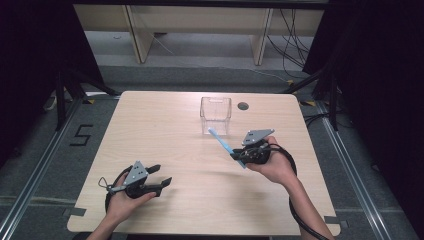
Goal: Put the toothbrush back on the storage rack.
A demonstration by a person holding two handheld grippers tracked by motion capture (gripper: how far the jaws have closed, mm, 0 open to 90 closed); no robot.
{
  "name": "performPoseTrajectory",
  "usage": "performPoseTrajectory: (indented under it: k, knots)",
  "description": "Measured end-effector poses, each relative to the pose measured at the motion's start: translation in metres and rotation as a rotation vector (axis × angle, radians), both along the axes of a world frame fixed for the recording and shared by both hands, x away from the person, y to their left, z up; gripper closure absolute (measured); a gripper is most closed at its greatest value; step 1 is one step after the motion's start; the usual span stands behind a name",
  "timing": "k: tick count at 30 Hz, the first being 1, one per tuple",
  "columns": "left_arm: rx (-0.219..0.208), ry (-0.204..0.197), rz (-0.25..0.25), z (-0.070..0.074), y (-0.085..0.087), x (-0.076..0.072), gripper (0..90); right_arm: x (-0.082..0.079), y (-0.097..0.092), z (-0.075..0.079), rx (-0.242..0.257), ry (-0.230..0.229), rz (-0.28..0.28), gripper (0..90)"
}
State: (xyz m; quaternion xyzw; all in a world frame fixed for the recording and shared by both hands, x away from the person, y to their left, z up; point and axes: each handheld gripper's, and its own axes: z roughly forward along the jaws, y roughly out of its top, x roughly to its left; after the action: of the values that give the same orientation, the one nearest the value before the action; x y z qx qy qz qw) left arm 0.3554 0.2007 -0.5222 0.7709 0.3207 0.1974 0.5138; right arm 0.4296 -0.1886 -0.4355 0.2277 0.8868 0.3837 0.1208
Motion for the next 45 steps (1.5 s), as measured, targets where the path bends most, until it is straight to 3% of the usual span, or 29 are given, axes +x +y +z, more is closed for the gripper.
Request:
performPoseTrajectory:
  k: [9,10,13,16,24,25,28,30,33,34,38,40,41,43,45]
  knots:
    - [-0.004,0.000,0.002,0.000,0.000,0.000,32.9,0.002,-0.006,0.004,0.109,-0.082,-0.069,79.1]
    - [0.012,0.005,0.010,0.001,0.001,-0.001,32.9,0.002,-0.006,0.004,0.127,-0.086,-0.078,79.1]
    - [-0.003,0.000,0.003,0.000,0.000,0.000,32.9,0.003,-0.008,0.005,0.163,-0.116,-0.104,79.1]
    - [0.000,0.003,0.001,0.000,0.000,0.000,32.9,0.003,-0.009,0.004,0.227,-0.126,-0.147,79.2]
    - [0.005,0.012,0.009,0.000,0.001,0.000,32.9,0.006,-0.013,0.006,0.324,-0.183,-0.230,79.1]
    - [0.005,0.012,0.009,0.000,0.001,0.000,32.9,0.007,-0.015,0.007,0.318,-0.187,-0.235,79.1]
    - [-0.002,0.009,0.004,0.000,0.000,0.001,32.9,0.007,-0.016,0.008,0.367,-0.177,-0.270,79.1]
    - [0.007,0.012,0.009,0.000,0.000,0.000,32.9,0.010,-0.018,0.009,0.387,-0.225,-0.283,79.1]
    - [0.008,0.013,0.009,0.001,0.000,0.000,32.9,0.012,-0.018,0.010,0.433,-0.227,-0.306,79.1]
    - [0.006,0.012,0.009,0.000,0.000,0.000,32.9,0.014,-0.019,0.011,0.433,-0.252,-0.315,79.1]
    - [-0.006,0.011,0.007,0.000,0.001,0.001,32.9,0.018,-0.018,0.012,0.464,-0.280,-0.328,79.1]
    - [0.011,0.015,0.012,0.001,0.001,0.000,32.9,0.017,-0.018,0.014,0.476,-0.267,-0.349,79.1]
    - [0.008,0.013,0.010,0.000,0.000,0.001,32.9,0.019,-0.018,0.015,0.479,-0.294,-0.350,79.1]
    - [0.009,0.012,0.012,0.001,0.000,0.000,32.9,0.018,-0.017,0.017,0.497,-0.274,-0.354,79.1]
    - [0.008,0.011,0.012,0.000,0.000,0.000,32.9,0.019,-0.016,0.019,0.499,-0.299,-0.360,79.1]
